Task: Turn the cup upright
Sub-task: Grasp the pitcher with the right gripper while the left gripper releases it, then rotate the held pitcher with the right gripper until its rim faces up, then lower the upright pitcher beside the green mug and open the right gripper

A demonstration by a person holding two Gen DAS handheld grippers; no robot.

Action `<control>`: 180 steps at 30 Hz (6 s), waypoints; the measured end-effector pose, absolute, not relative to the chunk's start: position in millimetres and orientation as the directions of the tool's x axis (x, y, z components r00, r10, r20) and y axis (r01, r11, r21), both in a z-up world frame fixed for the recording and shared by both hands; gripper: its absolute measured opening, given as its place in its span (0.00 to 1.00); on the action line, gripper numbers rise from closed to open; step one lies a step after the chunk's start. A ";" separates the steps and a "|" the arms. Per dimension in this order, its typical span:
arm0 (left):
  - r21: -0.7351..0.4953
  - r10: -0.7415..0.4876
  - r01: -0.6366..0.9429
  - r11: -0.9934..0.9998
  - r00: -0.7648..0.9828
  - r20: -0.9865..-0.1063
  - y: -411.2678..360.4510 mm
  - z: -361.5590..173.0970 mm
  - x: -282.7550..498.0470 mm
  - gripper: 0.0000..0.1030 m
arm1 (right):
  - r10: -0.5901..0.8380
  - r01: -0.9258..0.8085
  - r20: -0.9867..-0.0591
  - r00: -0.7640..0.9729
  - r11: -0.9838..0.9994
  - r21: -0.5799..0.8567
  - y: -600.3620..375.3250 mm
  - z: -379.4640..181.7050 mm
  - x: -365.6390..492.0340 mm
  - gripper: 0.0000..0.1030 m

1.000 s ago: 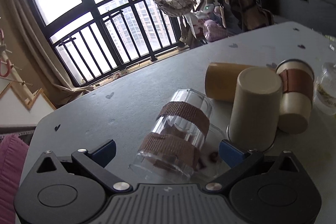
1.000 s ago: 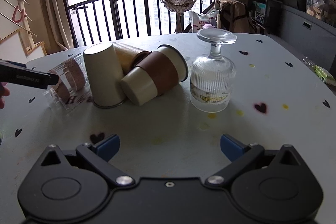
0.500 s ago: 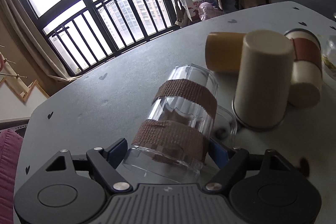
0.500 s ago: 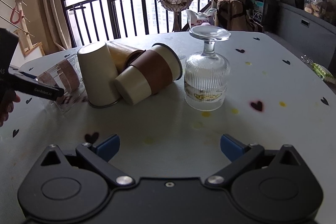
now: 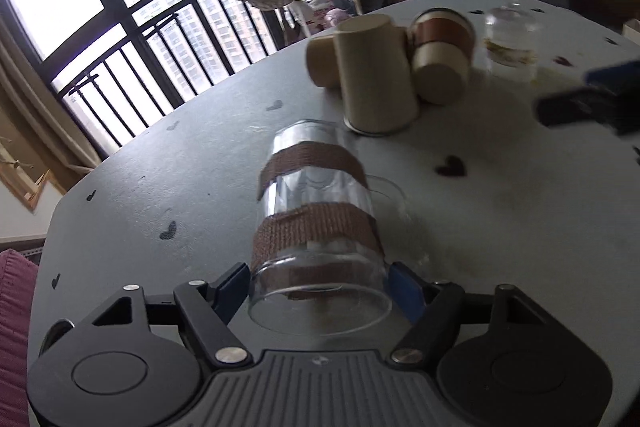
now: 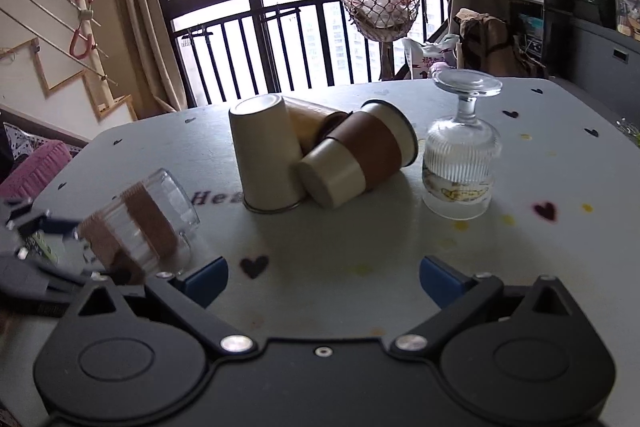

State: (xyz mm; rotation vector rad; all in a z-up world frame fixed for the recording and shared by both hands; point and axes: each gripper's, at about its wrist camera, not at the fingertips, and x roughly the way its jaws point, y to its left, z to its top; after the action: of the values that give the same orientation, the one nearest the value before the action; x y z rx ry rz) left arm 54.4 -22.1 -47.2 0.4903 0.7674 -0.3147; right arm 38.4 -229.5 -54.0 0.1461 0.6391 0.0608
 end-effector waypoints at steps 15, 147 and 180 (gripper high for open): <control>0.256 -0.140 0.444 0.859 0.683 -0.717 -11.6 -51.6 42.9 0.74 | 0.301 -0.244 -0.521 0.798 0.953 0.177 -185.1 -18.8 94.1 0.92; -0.067 -0.246 0.257 0.964 0.768 -0.592 66.9 -103.5 45.7 0.70 | 0.613 -0.661 -0.504 0.608 0.743 0.105 -56.7 7.0 66.8 0.75; -0.087 -0.084 0.038 0.995 0.788 -0.610 97.1 -64.5 16.8 0.79 | 0.611 -0.602 -0.427 0.667 0.779 0.176 -59.4 19.5 58.2 0.89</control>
State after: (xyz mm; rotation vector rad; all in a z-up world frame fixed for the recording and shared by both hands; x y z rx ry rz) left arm 16.8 97.1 -64.5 -0.0716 0.6598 -0.0659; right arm 58.2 -59.4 19.5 0.0202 0.4888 0.6842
